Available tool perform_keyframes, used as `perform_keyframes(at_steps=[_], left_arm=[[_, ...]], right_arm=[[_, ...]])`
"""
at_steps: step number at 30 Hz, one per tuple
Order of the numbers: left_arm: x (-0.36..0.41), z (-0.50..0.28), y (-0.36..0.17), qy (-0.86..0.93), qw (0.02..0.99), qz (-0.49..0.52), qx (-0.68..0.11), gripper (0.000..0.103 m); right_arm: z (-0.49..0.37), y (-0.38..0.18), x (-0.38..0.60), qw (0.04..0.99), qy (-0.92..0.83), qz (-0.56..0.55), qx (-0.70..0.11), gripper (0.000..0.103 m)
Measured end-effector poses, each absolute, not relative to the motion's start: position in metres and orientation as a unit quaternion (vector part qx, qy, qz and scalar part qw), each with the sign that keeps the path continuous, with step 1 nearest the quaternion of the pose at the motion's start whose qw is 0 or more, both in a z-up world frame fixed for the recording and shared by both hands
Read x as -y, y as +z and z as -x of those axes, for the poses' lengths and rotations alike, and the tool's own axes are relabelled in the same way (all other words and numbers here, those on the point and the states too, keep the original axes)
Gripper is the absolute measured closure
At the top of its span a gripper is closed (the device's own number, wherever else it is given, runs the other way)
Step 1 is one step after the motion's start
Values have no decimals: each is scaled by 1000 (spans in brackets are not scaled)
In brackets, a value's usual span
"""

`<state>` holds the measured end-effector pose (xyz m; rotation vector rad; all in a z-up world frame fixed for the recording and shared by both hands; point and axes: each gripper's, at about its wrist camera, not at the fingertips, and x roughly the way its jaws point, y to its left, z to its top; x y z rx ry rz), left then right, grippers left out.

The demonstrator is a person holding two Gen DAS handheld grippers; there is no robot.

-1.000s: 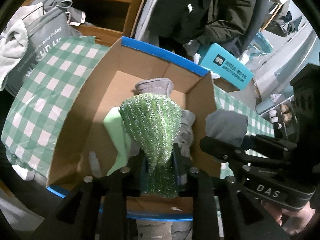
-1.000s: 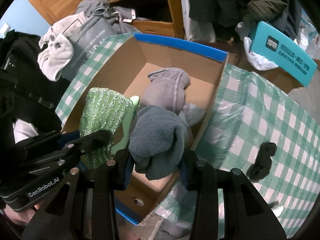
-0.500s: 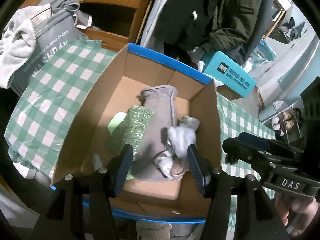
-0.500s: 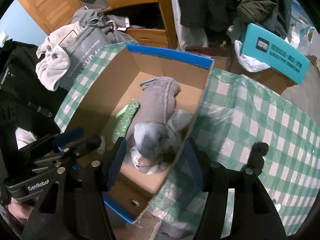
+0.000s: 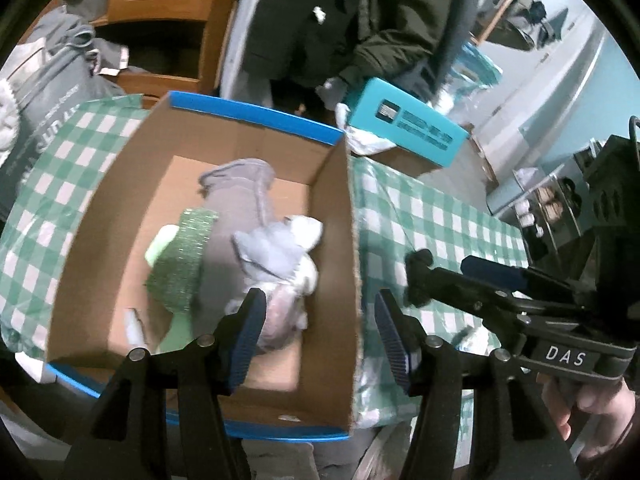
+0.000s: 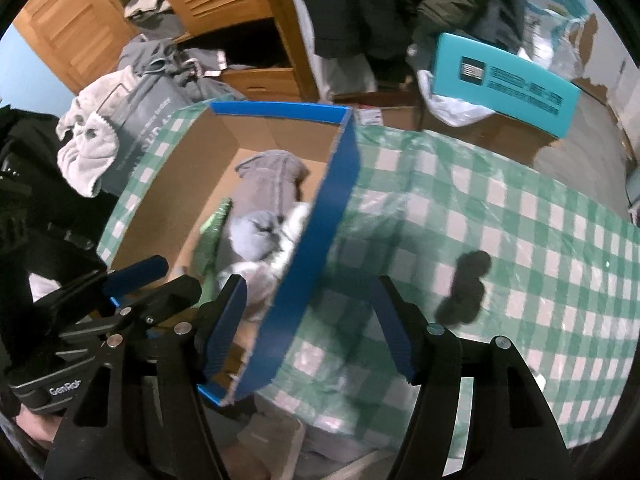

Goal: Organize soft objects
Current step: 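Move the left gripper to the black sock while the right gripper approaches the white-blue bag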

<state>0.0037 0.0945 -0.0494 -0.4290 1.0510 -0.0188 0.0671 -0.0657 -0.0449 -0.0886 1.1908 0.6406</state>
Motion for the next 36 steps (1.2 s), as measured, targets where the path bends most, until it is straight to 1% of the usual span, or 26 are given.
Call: perform_keyframes(at_steps=[13,15,16,23,36], left_arm=[[-40,-12,-50,-50,846,164,-505,45],[-31,-14,-51,-55,847,153,-507,36],[-28,-14,-52,-57,848,149,-506,36],[0,-20,-57,-74,846,118,-515,36],[56,-33,-85,-118,828,68,-544,36]], right_arm=[[-67,-54,132,794,240,35,-557,38],[-67,-55,141,795,235,32,-558,38],[-67,-56,146,796,231,29,-558,38],[-72,-68,184,795,206,2,-570,38],[-74,-113,247,780,138,-22,-610,38]])
